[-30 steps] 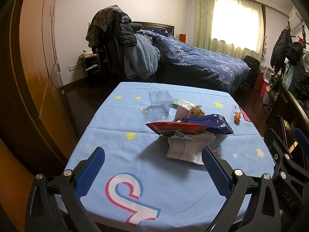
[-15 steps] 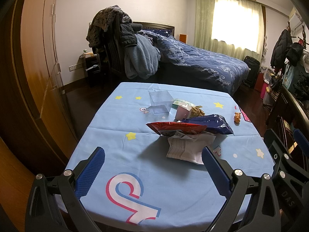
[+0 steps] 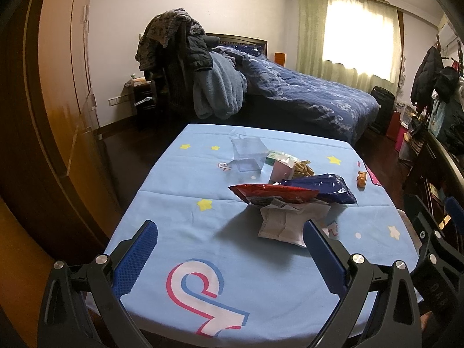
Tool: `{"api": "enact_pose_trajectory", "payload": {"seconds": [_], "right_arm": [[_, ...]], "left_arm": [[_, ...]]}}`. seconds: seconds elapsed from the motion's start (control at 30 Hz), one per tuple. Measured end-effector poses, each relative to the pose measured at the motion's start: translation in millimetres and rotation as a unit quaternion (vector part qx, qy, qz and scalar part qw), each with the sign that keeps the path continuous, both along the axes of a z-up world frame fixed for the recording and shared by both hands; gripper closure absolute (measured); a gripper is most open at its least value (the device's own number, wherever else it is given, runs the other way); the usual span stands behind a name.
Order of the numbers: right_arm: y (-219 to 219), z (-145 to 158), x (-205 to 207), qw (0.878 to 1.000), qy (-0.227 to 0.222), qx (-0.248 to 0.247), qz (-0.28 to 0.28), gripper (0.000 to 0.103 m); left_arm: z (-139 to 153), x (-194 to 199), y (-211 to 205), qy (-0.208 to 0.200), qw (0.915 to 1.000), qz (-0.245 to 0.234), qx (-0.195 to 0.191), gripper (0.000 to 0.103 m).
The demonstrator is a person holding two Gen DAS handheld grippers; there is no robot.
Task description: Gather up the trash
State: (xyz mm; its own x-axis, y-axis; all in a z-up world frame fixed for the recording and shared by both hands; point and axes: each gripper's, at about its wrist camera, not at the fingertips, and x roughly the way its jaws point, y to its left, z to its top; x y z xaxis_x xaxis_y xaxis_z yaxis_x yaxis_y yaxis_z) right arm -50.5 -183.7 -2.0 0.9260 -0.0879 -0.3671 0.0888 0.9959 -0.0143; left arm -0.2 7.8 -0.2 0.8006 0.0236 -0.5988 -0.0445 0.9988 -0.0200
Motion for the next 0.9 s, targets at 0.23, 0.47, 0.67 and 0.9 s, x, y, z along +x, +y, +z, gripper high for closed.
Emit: {"api": "enact_pose_trajectory", "payload": {"seconds": [0.23,0.47,0.67,0.9], "right_arm": [[-4.4,4.4,-0.1,1.0,0.0,0.0,0.0,0.003],[-3.9,2.9,0.0,1.0,0.0,0.001,-0.001,0.003],[-4.3,3.4,0.4,1.0,0.0,0.002,0.0,0.003],[-3.8,2.8,-0.1,1.0,-0.001,0.002,-0.001,0.003]], "left_arm": [[0.7,-0.3,0.5,-0.001,1.0,0.0,0.0,0.003],[0.8,-0.5,0.5,-0.001,1.0,0.001,0.0,0.003],[1.2,-0.7,0.9,-0.001,1.0,0.0,0.0,0.003],[0.8,-0.9,0.7,-0.002,1.0,0.001,0.0,0.003]]}}
